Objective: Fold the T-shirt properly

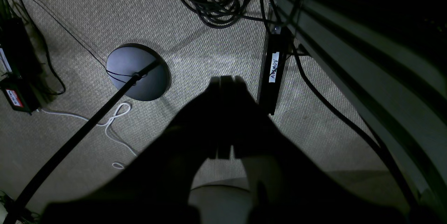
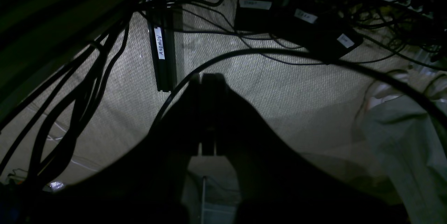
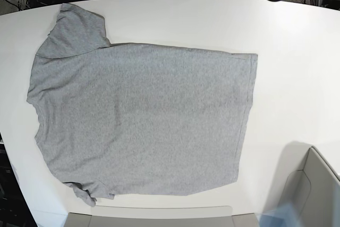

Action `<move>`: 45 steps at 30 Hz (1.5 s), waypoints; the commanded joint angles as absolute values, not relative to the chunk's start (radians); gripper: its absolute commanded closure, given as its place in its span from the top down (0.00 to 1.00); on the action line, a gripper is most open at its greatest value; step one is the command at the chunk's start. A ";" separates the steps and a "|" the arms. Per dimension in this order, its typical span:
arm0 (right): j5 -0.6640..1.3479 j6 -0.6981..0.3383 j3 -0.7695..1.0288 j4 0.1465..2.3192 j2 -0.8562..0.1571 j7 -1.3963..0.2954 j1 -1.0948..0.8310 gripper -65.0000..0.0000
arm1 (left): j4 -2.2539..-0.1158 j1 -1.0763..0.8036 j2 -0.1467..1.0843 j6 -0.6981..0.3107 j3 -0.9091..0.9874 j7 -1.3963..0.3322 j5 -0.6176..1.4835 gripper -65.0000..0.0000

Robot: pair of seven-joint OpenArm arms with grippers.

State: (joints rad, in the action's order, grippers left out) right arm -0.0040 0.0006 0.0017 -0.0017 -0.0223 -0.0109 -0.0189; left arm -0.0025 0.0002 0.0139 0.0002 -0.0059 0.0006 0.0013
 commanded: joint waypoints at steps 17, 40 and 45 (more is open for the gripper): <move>-0.001 0.002 0.010 0.007 -0.070 0.104 -0.099 0.00 | -0.002 -0.125 0.041 0.004 -0.002 0.282 0.004 0.00; 0.001 0.002 0.010 0.039 -0.120 1.148 -0.473 0.00 | -0.007 -0.458 0.065 0.004 -0.007 1.351 0.004 0.01; 0.027 0.002 0.010 0.202 -0.120 1.153 -0.582 0.00 | -0.093 -0.512 0.067 0.004 -0.002 1.342 0.002 0.01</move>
